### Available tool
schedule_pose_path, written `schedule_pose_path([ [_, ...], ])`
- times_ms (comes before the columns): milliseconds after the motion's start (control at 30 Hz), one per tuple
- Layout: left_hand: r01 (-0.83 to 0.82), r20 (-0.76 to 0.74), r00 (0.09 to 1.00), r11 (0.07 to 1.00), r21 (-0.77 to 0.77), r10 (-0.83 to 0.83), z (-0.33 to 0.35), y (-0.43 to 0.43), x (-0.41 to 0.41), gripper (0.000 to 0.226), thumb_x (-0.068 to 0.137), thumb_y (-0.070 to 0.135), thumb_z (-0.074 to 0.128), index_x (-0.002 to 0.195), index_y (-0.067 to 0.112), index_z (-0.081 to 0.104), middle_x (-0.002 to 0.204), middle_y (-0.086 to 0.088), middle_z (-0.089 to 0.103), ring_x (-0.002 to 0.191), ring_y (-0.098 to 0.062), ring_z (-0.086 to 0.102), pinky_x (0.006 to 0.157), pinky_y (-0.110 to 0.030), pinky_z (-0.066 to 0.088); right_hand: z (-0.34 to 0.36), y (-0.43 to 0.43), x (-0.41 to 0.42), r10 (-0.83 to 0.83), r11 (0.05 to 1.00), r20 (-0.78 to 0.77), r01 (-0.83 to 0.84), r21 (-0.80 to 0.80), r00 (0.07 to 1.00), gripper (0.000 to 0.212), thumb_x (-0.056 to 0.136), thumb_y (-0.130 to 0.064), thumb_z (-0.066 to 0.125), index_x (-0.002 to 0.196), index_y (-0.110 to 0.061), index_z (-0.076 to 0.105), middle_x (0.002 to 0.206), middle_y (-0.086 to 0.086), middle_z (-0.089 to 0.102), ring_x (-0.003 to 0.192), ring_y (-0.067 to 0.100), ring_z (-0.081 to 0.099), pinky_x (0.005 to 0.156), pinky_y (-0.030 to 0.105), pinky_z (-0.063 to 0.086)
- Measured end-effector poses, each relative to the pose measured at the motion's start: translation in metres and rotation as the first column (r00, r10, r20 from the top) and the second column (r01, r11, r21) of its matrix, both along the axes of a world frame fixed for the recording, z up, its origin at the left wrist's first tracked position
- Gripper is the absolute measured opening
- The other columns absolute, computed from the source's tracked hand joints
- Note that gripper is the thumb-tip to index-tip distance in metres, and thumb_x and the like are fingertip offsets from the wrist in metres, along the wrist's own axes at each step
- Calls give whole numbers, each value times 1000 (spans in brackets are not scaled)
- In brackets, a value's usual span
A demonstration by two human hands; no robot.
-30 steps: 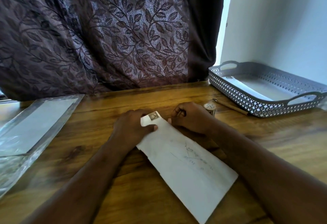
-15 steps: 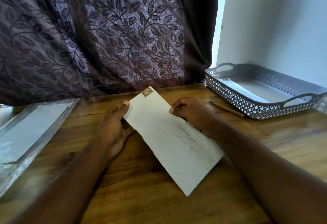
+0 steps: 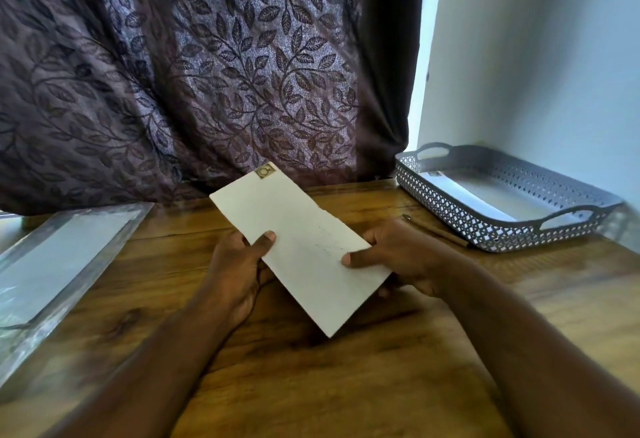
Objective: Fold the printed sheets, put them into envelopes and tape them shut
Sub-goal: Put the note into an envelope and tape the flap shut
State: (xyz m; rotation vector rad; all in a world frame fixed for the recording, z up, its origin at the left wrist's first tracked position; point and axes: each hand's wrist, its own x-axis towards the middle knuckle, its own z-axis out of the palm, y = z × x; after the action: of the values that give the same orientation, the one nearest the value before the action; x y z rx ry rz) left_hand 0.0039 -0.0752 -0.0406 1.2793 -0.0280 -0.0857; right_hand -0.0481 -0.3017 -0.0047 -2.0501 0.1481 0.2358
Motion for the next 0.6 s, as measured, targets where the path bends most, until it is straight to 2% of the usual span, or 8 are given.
schedule_pose_path([
  [67, 1, -3, 1000, 1000, -11, -1, 1, 1, 1, 23, 99, 8, 57, 121, 10, 62, 107, -4, 76, 101, -24, 72, 69, -36, 61, -1, -3, -10, -27, 996, -37, 30, 89, 999, 22, 92, -20, 71, 110, -7, 68, 93, 12, 76, 66, 19, 71, 52, 29, 52],
  [167, 64, -3, 998, 998, -22, -64, 3, 0, -1, 22, 101, 13, 55, 121, 13, 61, 105, -3, 77, 97, -23, 74, 69, -38, 61, -2, -11, -18, -134, 977, 35, 126, 174, 990, 19, 94, -15, 68, 112, -8, 67, 99, 13, 76, 72, 23, 70, 52, 28, 51],
  [267, 134, 1, 991, 990, -46, -134, 6, -6, -9, 26, 102, 22, 55, 123, 8, 61, 108, -15, 75, 96, -30, 74, 72, -40, 63, 4, -22, -28, -249, 936, 108, 210, 284, 963, 22, 96, -9, 65, 117, -4, 65, 105, 14, 75, 83, 27, 73, 53, 28, 54],
  [333, 180, 15, 984, 984, -15, -180, 7, -14, -16, 28, 101, 26, 55, 119, 6, 63, 104, -21, 74, 96, -34, 74, 76, -40, 62, 8, -30, -33, -289, 912, 118, 236, 335, 950, 19, 98, -6, 60, 116, -2, 63, 105, 15, 74, 87, 27, 73, 55, 30, 56],
  [400, 267, 41, 962, 962, 51, -269, 10, -31, -27, 27, 100, 24, 57, 119, 5, 63, 102, -20, 75, 96, -34, 74, 82, -43, 60, 14, -42, -42, -334, 888, 124, 269, 373, 934, 15, 99, -2, 57, 113, -2, 62, 106, 15, 74, 88, 28, 73, 57, 31, 58],
  [500, 377, 75, 919, 918, 121, -387, 10, -66, -43, 23, 97, 14, 60, 118, 4, 61, 100, -20, 75, 93, -34, 74, 86, -46, 59, 24, -68, -52, -439, 855, 178, 349, 384, 881, 16, 94, 5, 58, 109, 3, 65, 104, 23, 71, 84, 34, 73, 61, 36, 60],
  [600, 468, 93, 873, 875, 122, -480, 9, -108, -58, 23, 95, 9, 62, 116, 0, 61, 95, -21, 75, 80, -30, 73, 76, -40, 60, 38, -104, -62, -581, 799, 250, 483, 358, 775, 10, 95, 4, 59, 98, -2, 66, 96, 24, 70, 72, 33, 72, 66, 39, 63],
])
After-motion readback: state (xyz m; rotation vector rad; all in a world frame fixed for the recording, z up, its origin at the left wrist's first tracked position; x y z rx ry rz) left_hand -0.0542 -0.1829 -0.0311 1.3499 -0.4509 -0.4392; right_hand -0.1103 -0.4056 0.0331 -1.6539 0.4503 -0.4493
